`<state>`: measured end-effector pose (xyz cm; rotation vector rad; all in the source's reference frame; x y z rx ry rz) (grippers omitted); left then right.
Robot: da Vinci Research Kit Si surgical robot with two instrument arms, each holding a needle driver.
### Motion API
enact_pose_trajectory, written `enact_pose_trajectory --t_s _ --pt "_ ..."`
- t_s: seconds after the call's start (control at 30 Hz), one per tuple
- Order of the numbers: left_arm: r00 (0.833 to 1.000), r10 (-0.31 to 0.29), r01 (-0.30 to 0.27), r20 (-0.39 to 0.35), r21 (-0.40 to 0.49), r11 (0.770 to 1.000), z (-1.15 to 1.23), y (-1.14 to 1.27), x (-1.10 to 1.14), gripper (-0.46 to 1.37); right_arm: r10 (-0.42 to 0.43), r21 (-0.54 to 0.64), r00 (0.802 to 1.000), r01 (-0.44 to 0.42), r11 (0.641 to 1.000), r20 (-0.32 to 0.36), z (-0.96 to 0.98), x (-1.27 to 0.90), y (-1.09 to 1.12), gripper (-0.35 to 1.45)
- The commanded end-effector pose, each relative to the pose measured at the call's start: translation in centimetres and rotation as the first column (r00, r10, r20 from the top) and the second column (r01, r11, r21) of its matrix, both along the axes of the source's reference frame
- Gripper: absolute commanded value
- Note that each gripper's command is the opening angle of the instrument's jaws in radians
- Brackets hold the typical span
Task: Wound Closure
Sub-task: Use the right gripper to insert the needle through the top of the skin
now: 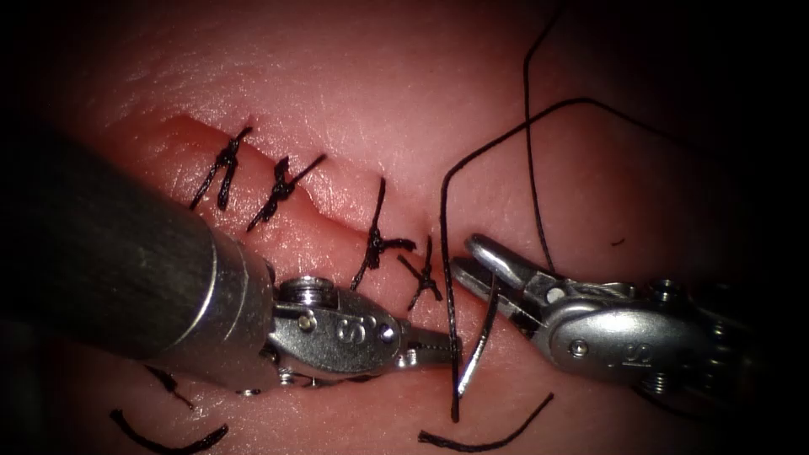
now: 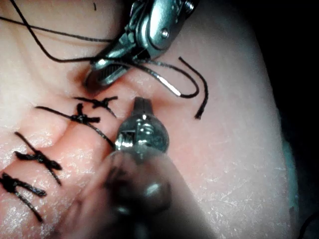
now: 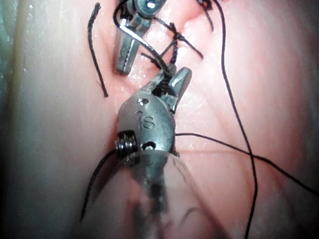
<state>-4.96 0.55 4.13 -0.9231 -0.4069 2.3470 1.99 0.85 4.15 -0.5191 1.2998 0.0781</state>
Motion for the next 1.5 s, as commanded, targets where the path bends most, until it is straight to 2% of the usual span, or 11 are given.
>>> enact_pose_trajectory --t_s 0.03,0.27,0.43,0.67,0.97,1.33,1.5 --pt "1.000 0.003 -0.003 0.004 0.004 1.000 0.00 0.00 -0.01 -0.35 -0.006 0.007 1.000 0.006 1.000 0.001 0.00 0.01 0.00 -0.35" --pt "1.000 -0.024 0.024 0.005 -0.016 1.000 0.00 0.05 -0.02 -0.35 -0.003 0.027 1.000 0.003 1.000 -0.006 -0.09 0.00 0.08 -0.35" --pt "0.998 -0.067 0.067 0.011 -0.039 0.997 -0.05 0.17 -0.03 -0.35 0.015 0.039 0.999 -0.013 0.999 -0.038 -0.37 -0.06 0.33 -0.35" --pt "0.997 -0.082 0.082 0.013 -0.045 0.996 -0.03 0.25 -0.04 -0.35 -0.003 0.045 0.999 0.005 0.999 -0.035 -0.68 -0.13 0.68 -0.35" --pt "0.996 -0.084 0.084 0.010 -0.057 0.995 0.11 0.18 -0.07 -0.35 -0.002 0.055 0.999 0.005 0.998 -0.054 -0.78 -0.23 0.86 -0.35" --pt "0.996 -0.085 0.085 0.001 -0.029 0.996 0.28 0.00 0.00 -0.35 0.016 0.154 0.995 -0.001 0.988 -0.095 -0.85 -0.26 1.11 -0.35" --pt "0.997 -0.083 0.083 0.002 -0.030 0.996 0.29 0.00 0.02 -0.35 0.050 0.270 0.987 -0.007 0.963 -0.150 -0.88 -0.26 1.23 -0.35"
